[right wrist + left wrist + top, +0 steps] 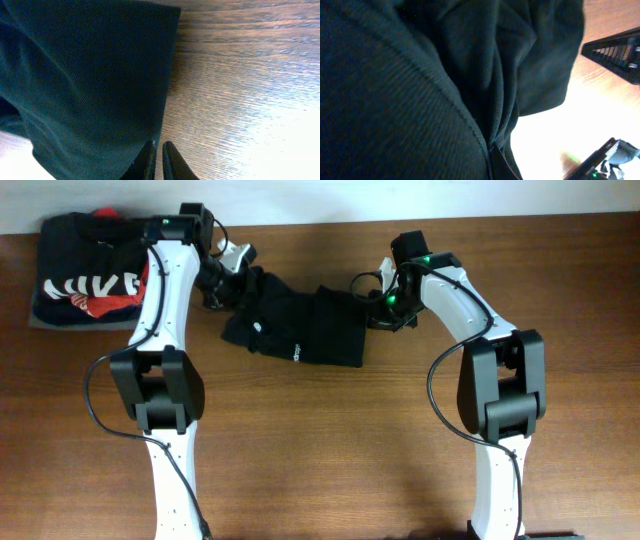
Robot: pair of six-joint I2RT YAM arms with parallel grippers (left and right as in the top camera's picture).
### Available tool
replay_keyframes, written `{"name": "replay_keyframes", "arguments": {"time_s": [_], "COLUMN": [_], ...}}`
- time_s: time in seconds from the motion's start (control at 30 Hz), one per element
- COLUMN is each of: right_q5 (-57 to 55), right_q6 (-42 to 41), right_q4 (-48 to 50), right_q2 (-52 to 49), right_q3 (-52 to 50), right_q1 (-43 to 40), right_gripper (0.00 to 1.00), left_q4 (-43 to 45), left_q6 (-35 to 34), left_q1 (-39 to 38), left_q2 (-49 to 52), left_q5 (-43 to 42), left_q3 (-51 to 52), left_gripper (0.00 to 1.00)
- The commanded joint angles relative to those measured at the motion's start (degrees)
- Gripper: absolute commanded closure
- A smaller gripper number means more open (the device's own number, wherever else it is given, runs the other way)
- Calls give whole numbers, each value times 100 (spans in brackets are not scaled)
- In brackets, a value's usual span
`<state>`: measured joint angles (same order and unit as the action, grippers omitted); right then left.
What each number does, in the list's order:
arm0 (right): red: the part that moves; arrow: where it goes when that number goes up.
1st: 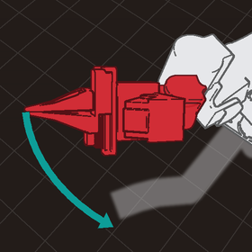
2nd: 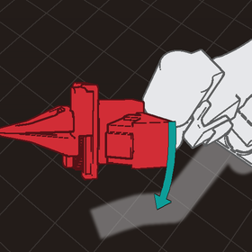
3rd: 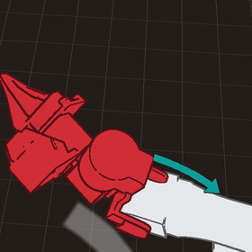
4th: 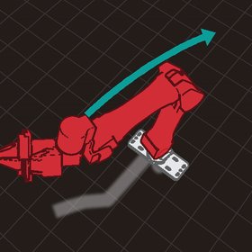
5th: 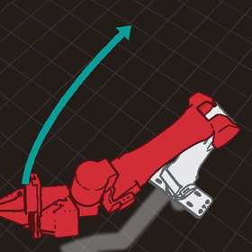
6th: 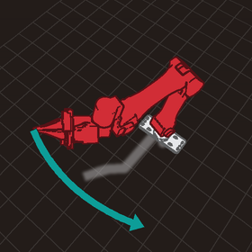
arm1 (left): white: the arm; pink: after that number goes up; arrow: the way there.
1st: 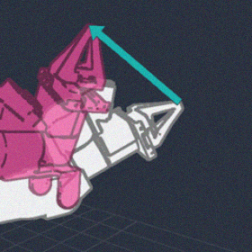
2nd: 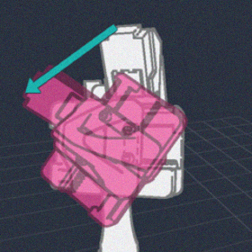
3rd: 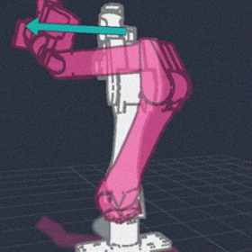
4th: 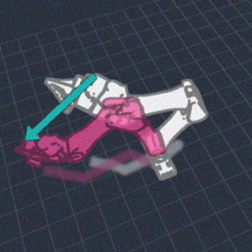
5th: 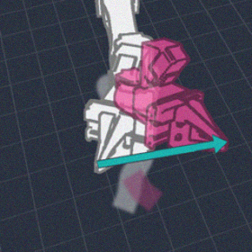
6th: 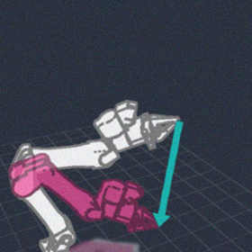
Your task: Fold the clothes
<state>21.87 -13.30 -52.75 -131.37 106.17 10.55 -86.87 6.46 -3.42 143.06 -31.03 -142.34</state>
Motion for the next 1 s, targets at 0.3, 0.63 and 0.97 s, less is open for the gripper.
{"name": "replay_keyframes", "arguments": {"time_s": [0.3,0.63,0.97], "right_q5": [-118,-111,-114], "right_q6": [-225,-337,-570], "right_q4": [35,76,293], "right_q2": [-81,-247,-376], "right_q3": [-33,-33,-33], "right_q1": [20,125,348], "right_gripper": [91,92,95], "left_q4": [-11,374,581], "left_q6": [94,72,72], "left_q1": [-326,-614,-870], "left_q2": [28,28,28], "left_q5": [-59,-59,-59], "left_q3": [-627,-627,-627], "left_gripper": [95,94,91]}}
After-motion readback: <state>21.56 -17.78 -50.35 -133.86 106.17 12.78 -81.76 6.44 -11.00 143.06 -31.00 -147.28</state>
